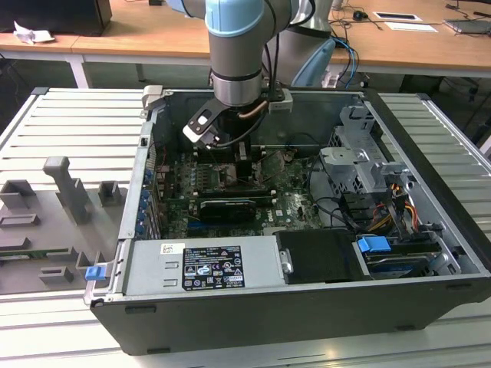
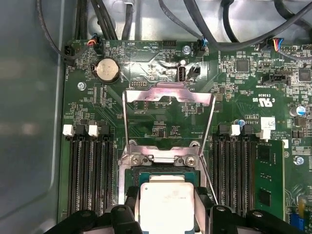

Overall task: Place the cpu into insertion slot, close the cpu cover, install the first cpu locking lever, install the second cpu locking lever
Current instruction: 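Place the cpu into insertion slot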

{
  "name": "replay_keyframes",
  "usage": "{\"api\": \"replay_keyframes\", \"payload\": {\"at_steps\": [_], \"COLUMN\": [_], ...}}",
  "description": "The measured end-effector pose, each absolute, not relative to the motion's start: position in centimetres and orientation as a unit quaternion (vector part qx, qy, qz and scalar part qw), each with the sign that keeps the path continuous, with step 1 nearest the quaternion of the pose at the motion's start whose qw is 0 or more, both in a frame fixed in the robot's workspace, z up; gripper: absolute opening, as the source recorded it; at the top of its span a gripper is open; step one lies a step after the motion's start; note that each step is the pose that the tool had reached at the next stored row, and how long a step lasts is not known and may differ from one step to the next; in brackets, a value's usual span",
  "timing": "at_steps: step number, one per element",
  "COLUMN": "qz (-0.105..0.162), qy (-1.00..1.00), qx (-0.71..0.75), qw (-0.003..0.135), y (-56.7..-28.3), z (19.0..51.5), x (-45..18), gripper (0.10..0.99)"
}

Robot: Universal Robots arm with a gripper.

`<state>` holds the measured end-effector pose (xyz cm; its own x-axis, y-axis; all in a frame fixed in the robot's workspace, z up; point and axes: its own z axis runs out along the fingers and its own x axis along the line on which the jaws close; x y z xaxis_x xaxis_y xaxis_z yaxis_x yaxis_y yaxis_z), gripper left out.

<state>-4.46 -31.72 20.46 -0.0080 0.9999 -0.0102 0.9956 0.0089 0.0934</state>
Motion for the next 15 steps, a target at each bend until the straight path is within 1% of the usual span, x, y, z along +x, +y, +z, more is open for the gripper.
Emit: {"api": "replay_keyframes", "payload": {"at_steps": [4, 5, 11, 12, 14, 15], "qz": [0.030, 0.029, 0.027, 0.026, 0.025, 0.024], "qy": [0.708, 0.708, 0.709, 0.709, 0.709, 0.709], "qx": [0.704, 0.704, 0.704, 0.704, 0.704, 0.704], "qw": [0.036, 0.036, 0.034, 0.034, 0.032, 0.031], "y": [-31.7, -31.7, -31.7, -31.7, -31.7, -31.7], "z": [19.9, 20.1, 20.8, 20.9, 21.1, 21.1], "x": [-4.4, -4.5, -4.5, -4.4, -4.4, -4.4], "gripper": [0.549, 0.612, 0.612, 0.600, 0.467, 0.467]}}
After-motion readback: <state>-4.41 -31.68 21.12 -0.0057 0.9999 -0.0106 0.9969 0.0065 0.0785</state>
